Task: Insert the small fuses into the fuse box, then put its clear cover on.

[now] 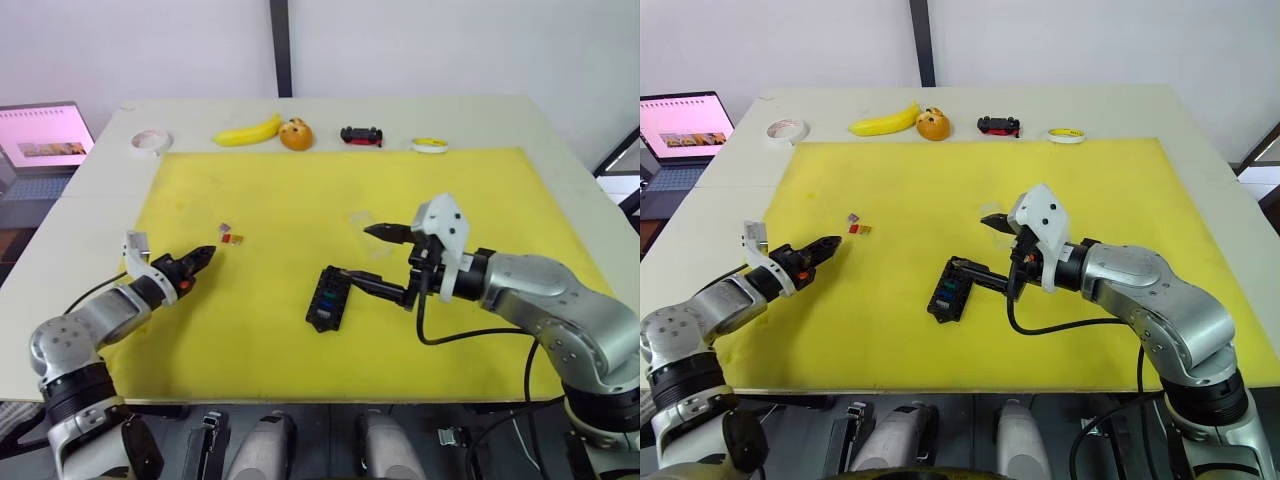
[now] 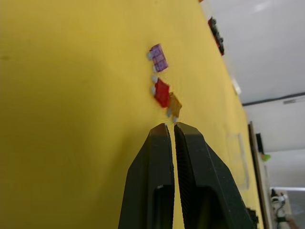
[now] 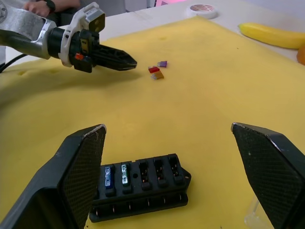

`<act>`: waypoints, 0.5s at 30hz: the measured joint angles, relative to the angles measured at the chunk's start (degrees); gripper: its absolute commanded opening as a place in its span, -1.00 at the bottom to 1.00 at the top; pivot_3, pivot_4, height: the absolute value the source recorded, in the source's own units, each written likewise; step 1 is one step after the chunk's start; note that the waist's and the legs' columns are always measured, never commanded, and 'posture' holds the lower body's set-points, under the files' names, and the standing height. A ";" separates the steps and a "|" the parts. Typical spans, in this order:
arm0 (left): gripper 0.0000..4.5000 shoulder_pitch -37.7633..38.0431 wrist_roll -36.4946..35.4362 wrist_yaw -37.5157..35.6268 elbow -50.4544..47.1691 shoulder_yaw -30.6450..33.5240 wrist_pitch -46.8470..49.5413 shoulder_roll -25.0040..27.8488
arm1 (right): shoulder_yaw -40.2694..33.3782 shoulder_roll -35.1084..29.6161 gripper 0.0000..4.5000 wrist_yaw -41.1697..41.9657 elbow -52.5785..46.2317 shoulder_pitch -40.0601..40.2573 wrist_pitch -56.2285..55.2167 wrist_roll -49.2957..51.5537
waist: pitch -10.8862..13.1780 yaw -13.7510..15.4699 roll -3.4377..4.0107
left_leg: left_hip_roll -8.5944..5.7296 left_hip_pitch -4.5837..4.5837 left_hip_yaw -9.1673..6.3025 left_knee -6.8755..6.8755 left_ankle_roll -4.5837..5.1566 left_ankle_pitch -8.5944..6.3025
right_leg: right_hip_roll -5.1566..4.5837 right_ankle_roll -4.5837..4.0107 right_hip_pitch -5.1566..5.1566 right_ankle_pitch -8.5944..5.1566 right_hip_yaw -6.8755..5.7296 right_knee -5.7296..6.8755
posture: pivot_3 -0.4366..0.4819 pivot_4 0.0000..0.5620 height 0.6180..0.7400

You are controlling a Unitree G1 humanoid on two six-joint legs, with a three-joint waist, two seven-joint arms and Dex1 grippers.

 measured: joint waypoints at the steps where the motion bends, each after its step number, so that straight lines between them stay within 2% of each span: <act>1: -0.50 -0.13 0.03 -0.70 0.88 -0.11 0.06 1.39 | -0.01 -0.02 1.00 0.02 0.00 0.05 0.00 -0.01 | 0.00 0.01 0.00 | 0.00 0.00 0.00 0.00 0.00 0.00 | 0.00 0.00 -0.01 0.00 0.00 0.00 | -0.05 -0.47 1.00; 7: 0.84 -5.11 1.44 -5.99 9.16 -3.36 1.76 6.02 | 0.04 0.07 1.00 -0.17 -0.01 0.24 0.00 -0.03 | 0.02 0.57 -0.04 | -0.06 -0.03 -0.01 0.03 0.02 -0.01 | -0.01 0.00 -0.07 0.00 -0.04 -0.03 | -0.05 -0.47 1.00; 11: 0.84 -10.79 3.52 -9.21 15.24 -6.67 2.76 6.60 | 0.11 0.23 1.00 -0.98 -0.09 0.86 -0.01 -0.08 | 0.02 1.06 -0.04 | -0.08 -0.05 0.00 0.02 0.01 -0.01 | -0.01 0.00 -0.04 0.00 -0.03 -0.01 | -0.05 -0.47 1.00; 15: 0.84 -13.03 8.10 -13.76 18.53 -10.63 0.68 7.08 | 0.08 0.36 1.00 -2.06 -0.19 1.95 0.01 -0.09 | 0.00 1.10 -0.01 | -0.07 -0.12 0.01 0.00 -0.35 0.20 | -0.02 0.00 -0.10 0.00 -0.02 0.00 | -0.05 -0.47 1.00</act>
